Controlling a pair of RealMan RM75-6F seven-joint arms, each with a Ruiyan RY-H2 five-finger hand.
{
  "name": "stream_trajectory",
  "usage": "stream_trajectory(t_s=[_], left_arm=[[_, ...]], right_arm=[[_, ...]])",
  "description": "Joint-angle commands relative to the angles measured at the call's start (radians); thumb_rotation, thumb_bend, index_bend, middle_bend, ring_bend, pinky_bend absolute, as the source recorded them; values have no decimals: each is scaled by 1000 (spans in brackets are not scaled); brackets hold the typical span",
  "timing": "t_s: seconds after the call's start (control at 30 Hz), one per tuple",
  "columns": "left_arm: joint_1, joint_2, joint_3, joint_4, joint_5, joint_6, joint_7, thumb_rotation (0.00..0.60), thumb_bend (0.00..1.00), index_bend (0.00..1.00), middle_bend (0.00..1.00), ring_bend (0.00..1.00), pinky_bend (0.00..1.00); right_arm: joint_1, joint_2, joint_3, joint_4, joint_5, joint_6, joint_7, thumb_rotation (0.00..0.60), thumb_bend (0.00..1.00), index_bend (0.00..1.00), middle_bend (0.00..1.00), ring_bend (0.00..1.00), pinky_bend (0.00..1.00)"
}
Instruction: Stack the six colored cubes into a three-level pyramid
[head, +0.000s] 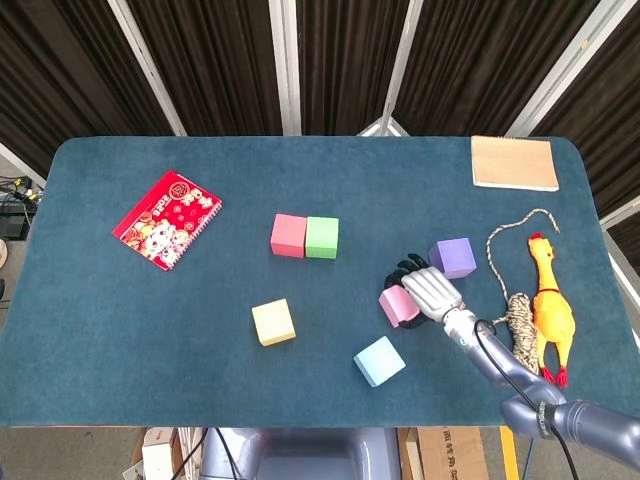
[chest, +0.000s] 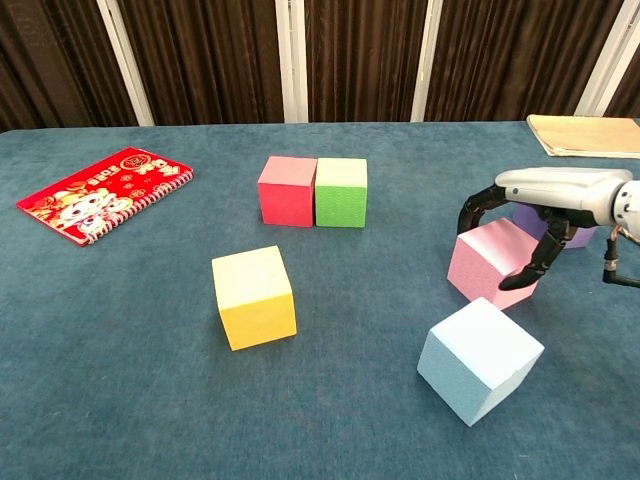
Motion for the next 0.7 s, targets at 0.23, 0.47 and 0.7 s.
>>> stream_trajectory(t_s=[0.23,0.47,0.7], left_arm=[[1,-5,-7,2,-1,-10,7,600,316,142,121,6,0],[1,-8,-8,1,6,-16,11,600,316,142,120,6,0],[2,-10,-10,-2,12,-17,11,600,316,143,119,6,0]], right_arm=[[7,20,-14,-2,-6,-16,32,600,292,355,338,158,0],[18,58,-28,-25,-9,-35,5,600,291,315,307,134,0],[24,64,-40,-30,11,-42,-48,600,292,311,301,131,0]])
